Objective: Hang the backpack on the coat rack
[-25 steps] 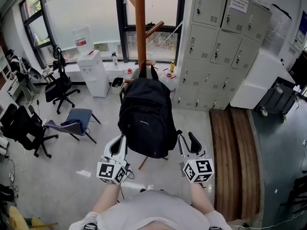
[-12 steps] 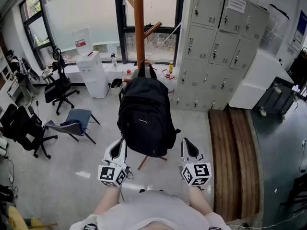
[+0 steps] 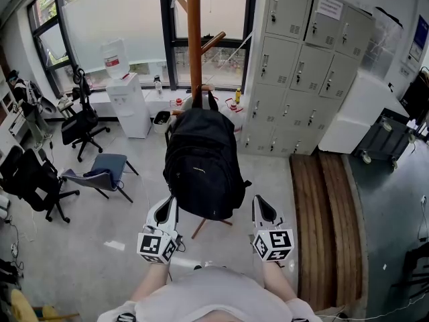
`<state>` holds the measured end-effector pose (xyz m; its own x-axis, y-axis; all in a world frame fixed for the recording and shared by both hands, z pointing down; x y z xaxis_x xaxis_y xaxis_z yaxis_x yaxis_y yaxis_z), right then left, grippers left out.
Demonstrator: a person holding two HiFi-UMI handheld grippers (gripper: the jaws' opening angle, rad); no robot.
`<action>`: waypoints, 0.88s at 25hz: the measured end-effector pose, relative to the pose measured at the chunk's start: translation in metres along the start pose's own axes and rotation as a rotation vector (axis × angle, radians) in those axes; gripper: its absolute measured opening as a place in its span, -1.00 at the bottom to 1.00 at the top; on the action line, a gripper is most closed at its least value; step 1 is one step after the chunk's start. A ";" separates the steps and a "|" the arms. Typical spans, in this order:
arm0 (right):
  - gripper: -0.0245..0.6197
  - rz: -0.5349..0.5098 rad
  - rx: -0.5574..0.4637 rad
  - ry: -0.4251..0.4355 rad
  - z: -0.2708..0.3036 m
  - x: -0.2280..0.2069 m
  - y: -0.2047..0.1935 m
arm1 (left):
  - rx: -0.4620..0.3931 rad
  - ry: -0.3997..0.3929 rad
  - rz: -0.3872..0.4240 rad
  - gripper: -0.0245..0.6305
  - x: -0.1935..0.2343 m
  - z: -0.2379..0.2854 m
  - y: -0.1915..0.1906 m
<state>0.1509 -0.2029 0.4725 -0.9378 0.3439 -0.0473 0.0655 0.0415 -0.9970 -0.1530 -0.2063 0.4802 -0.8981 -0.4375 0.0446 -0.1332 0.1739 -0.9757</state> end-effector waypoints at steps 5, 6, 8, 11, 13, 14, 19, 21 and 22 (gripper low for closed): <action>-0.90 0.006 0.005 0.002 -0.002 0.002 -0.002 | 0.006 -0.004 -0.010 -0.89 -0.001 -0.001 0.000; -0.90 0.007 0.006 0.001 -0.002 0.002 -0.003 | 0.007 -0.007 -0.009 -0.89 -0.001 -0.001 0.000; -0.90 0.011 0.008 0.001 -0.002 0.002 -0.005 | 0.010 -0.011 -0.007 -0.89 -0.002 -0.001 -0.002; -0.90 0.042 0.010 0.009 0.000 -0.001 -0.007 | 0.017 -0.015 -0.007 -0.89 -0.002 0.001 -0.005; -0.90 0.061 0.009 0.013 0.001 -0.002 -0.007 | 0.024 -0.016 -0.009 -0.89 -0.001 0.002 -0.006; -0.90 0.062 0.008 0.013 0.001 -0.002 -0.006 | 0.027 -0.016 -0.012 -0.89 -0.001 0.002 -0.007; -0.90 0.057 0.009 0.011 0.001 -0.002 -0.007 | 0.035 -0.017 -0.011 -0.89 0.001 0.000 -0.008; -0.90 0.057 0.012 0.011 0.001 0.000 -0.007 | 0.040 -0.018 -0.010 -0.89 0.002 -0.001 -0.008; -0.90 0.057 0.013 0.011 0.001 0.000 -0.008 | 0.042 -0.018 -0.010 -0.89 0.003 -0.001 -0.008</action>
<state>0.1499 -0.2039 0.4800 -0.9287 0.3560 -0.1038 0.1148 0.0097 -0.9933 -0.1548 -0.2077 0.4888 -0.8890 -0.4550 0.0508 -0.1240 0.1325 -0.9834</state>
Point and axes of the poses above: the fingertips, and each gripper's own axes: z forward along the fingers, x to its left, y out of its top, the point moved 7 cm from there along -z, backward along the fingers, and after that the axes turned 6 degrees about -x, right-handed, at the moved point
